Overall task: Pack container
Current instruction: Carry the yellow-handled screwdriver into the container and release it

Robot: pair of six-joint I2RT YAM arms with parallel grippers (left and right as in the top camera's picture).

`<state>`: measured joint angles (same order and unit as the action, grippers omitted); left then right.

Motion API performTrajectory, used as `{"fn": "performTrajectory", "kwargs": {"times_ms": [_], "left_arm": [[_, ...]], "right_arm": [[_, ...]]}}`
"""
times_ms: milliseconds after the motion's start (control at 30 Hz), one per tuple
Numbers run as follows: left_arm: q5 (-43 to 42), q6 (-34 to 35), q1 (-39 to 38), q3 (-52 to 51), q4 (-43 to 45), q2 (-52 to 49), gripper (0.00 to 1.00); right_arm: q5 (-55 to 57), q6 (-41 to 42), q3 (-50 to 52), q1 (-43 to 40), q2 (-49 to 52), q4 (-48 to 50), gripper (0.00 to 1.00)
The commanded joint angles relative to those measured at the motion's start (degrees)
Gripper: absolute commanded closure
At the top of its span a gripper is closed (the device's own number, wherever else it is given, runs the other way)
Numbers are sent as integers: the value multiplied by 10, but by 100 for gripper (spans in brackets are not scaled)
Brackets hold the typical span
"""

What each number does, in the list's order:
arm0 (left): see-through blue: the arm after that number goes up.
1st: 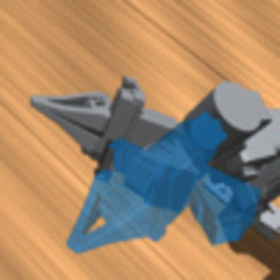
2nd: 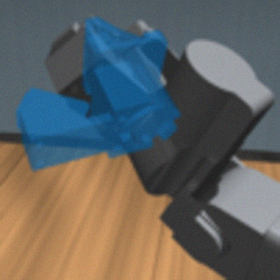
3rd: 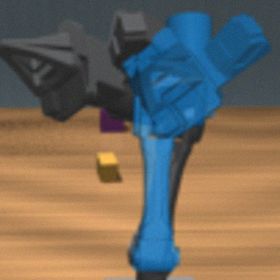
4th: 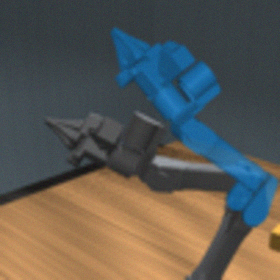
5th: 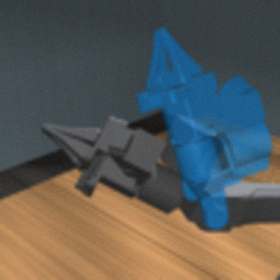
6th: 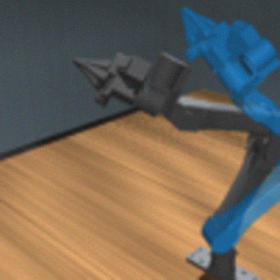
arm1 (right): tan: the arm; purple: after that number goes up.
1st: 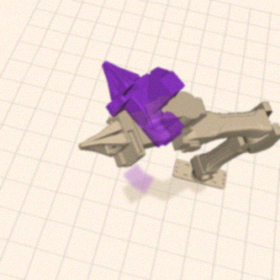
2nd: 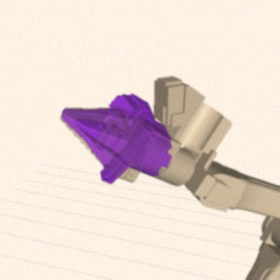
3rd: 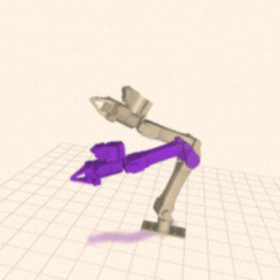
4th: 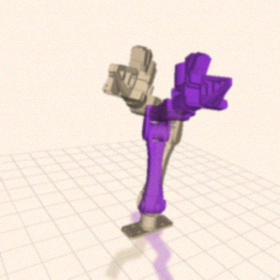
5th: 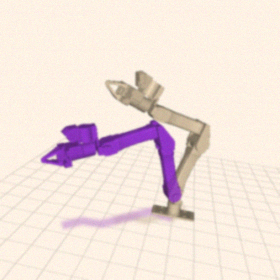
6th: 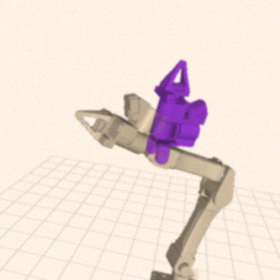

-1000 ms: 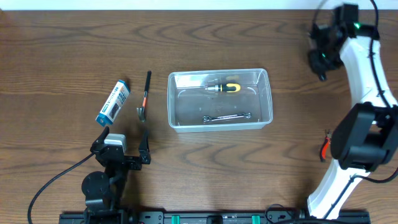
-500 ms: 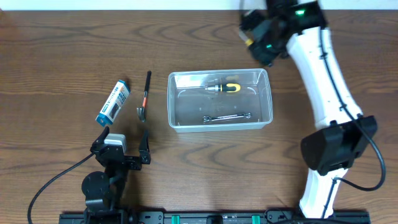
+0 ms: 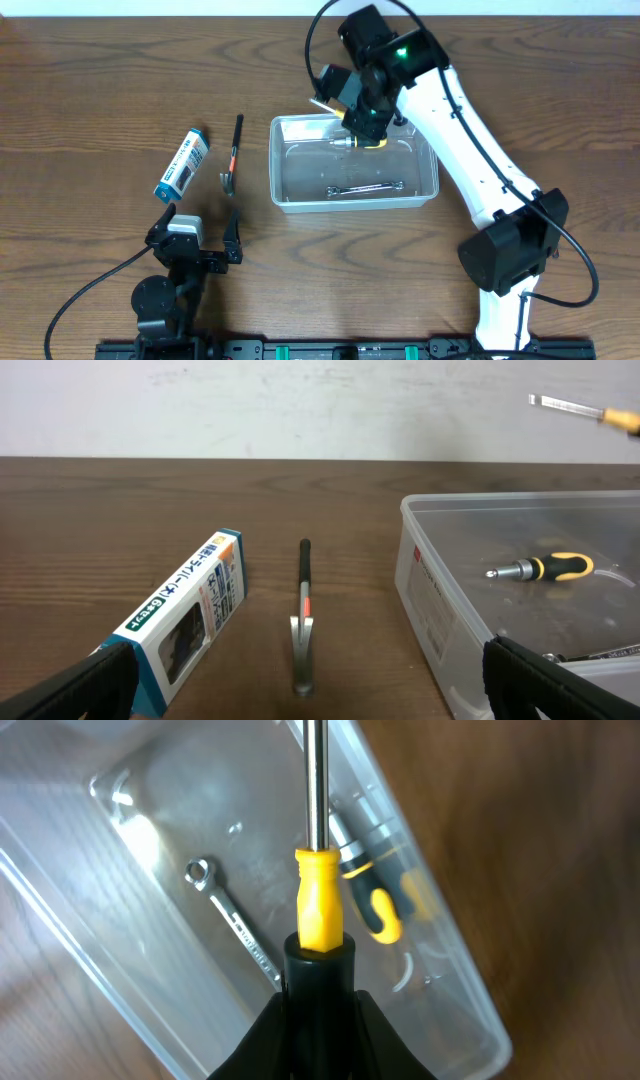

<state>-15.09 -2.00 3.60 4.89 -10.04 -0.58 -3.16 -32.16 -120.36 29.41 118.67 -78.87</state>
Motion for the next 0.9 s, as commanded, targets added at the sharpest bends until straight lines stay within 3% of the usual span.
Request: {"fn": "performTrajectory", "kwargs": {"times_ms": [0,567,800,867], "left_arm": [[-8,-10,2,-7,-3,3,2],[-8,-10,2,-7,-3,3,2],[-7,-10,2,-7,-3,3,2],[-7,-10,2,-7,-3,3,2]], "right_arm": [[-4,-24,42,3,-3,0,98],[-1,-43,320,0,-3,214,91],[-1,-34,347,-1,-3,252,91],[-1,-35,347,-1,-3,254,85]]}}
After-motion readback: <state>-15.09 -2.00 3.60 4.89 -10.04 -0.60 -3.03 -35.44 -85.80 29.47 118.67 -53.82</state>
